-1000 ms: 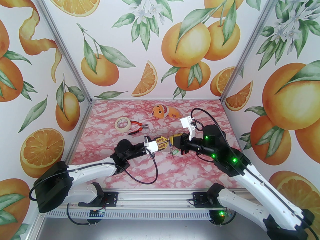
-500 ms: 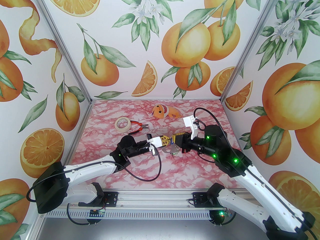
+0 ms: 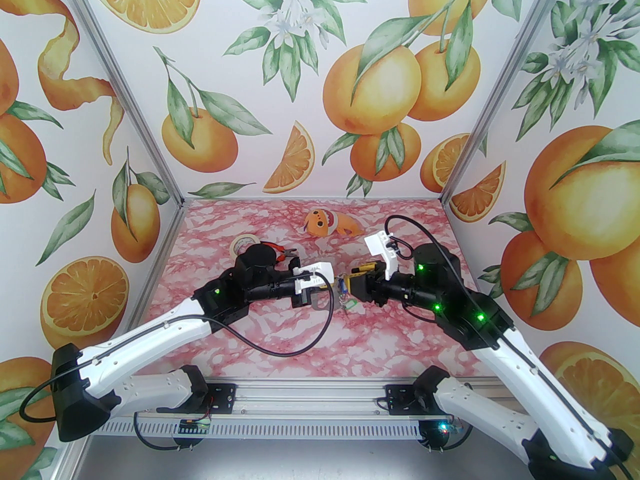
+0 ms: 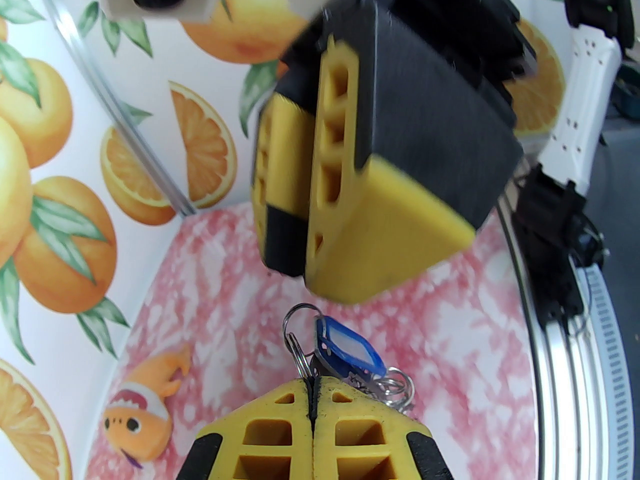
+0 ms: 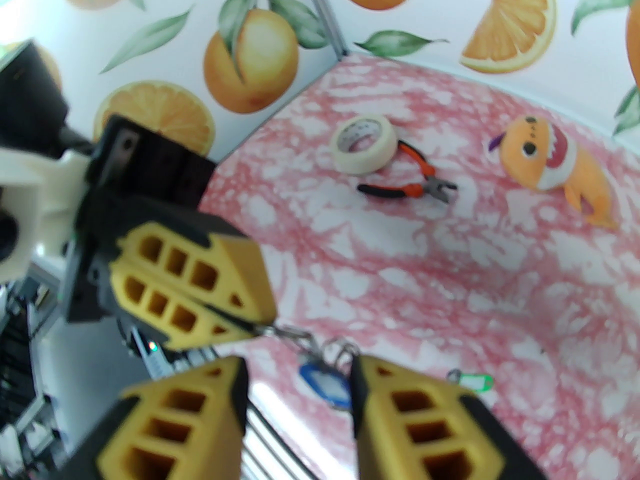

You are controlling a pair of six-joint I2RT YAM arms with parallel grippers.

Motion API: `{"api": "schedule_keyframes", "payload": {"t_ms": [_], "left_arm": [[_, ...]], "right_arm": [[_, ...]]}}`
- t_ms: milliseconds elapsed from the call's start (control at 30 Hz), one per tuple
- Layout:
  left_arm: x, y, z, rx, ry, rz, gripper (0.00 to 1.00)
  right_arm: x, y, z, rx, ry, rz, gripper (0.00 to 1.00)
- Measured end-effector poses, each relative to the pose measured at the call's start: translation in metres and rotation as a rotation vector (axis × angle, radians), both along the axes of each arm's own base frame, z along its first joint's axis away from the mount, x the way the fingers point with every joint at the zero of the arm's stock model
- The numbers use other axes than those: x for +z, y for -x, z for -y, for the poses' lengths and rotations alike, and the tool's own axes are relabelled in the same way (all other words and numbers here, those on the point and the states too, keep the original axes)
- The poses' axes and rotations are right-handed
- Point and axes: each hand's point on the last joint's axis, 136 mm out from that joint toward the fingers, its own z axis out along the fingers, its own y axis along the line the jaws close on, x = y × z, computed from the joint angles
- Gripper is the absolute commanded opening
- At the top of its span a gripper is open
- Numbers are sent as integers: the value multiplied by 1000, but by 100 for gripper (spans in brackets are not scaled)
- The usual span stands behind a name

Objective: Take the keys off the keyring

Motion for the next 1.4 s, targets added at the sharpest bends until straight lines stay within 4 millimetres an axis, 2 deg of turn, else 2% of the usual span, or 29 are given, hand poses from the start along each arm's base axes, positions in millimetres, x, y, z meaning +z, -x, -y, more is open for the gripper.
{"api": "schedule_keyframes", "payload": {"t_ms": [200, 400, 633, 800, 900, 1000, 1200, 1233, 1267, 1300, 1400], "left_arm": [[-10, 8, -12, -43, -82, -43, 0], [-5, 21, -21, -82, -93, -41, 0], [-3, 28, -23, -112, -97, -40, 0], [0, 28, -23, -117, -91, -36, 0], [1, 28, -23, -118, -89, -36, 0], [1, 28, -23, -118, -89, -34, 0], [4, 26, -24, -111, -86, -27, 0], [5, 26, -24, -109, -85, -25, 3], [7, 25, -24, -103, -82, -20, 22], [8, 22, -24, -93, -79, -15, 26], [13, 13, -29, -29, -66, -20, 31]], "right_arm": [[5, 21, -9, 205, 48, 178, 39], [1, 30, -19, 363, 95, 331, 38], [-8, 34, -35, 489, 150, 466, 36], [-23, 26, -44, 535, 193, 481, 29], [-27, 24, -46, 549, 207, 498, 10], [-26, 25, -46, 556, 208, 508, 1], [-22, 24, -46, 547, 200, 522, 0], [-20, 24, -46, 541, 196, 524, 0], [-19, 24, -46, 531, 190, 524, 0], [-17, 23, -46, 517, 180, 524, 0], [-13, 20, -44, 454, 138, 506, 0]]}}
